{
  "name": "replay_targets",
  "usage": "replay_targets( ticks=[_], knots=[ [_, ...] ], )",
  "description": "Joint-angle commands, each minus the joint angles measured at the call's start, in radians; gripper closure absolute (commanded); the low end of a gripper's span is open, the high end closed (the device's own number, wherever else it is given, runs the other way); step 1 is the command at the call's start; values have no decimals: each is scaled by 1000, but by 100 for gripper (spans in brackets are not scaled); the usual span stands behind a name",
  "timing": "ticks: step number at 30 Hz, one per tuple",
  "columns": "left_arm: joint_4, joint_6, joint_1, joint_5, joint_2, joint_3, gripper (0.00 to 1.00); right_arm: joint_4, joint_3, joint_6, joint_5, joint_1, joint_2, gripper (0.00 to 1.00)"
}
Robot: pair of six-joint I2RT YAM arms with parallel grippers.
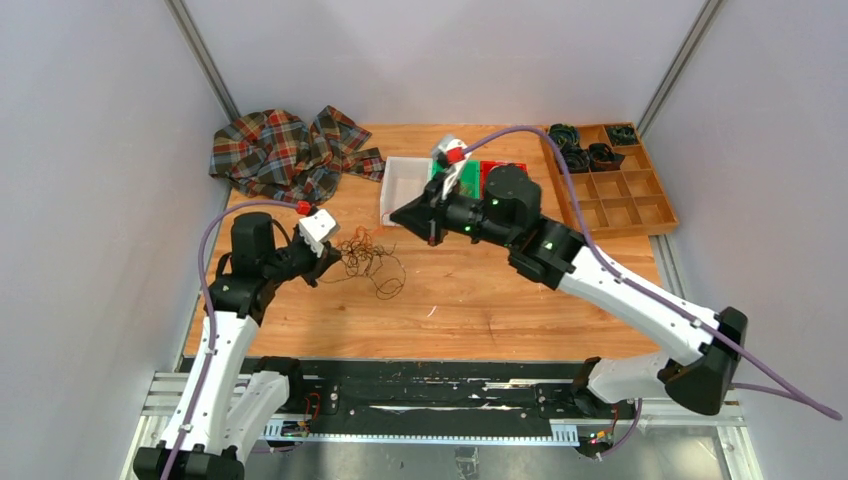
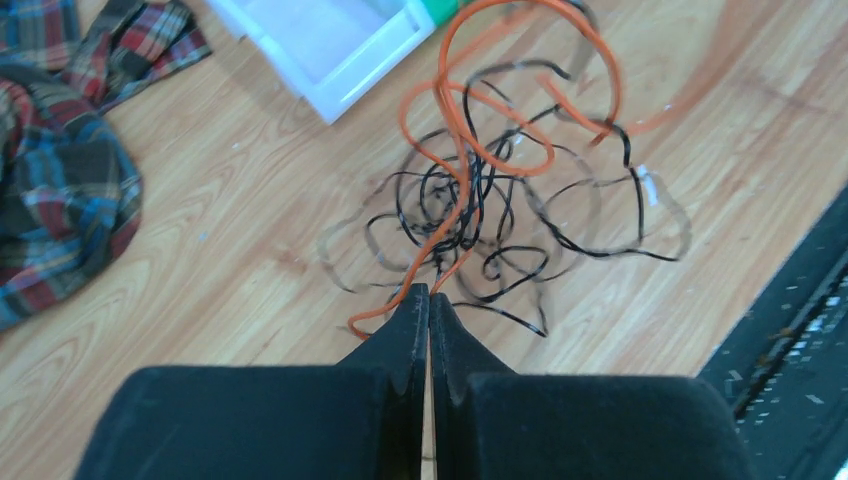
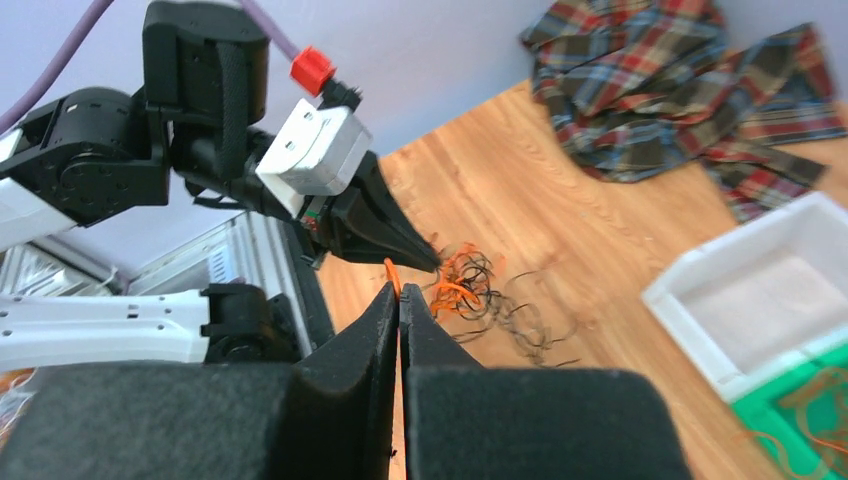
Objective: Untangle the cables
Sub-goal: Untie the cable.
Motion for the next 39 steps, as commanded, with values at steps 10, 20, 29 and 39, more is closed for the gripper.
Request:
replay_targets(
  ticks=[10,20,29,39],
  knots=[
    [-36,165,59,-187,88,8,99,-51,-27,39,50,-174,-139,99],
    [-113,131,97,-27,68,23,99,-100,-13,30,63,-201,-137,99],
    [-188,48,96,188,44,212,99,-102,-35,48,37,-209,-112,99],
    [-187,-55,96,314,58,357,98,147,-135,65,-108,-151,-53,65]
  ],
)
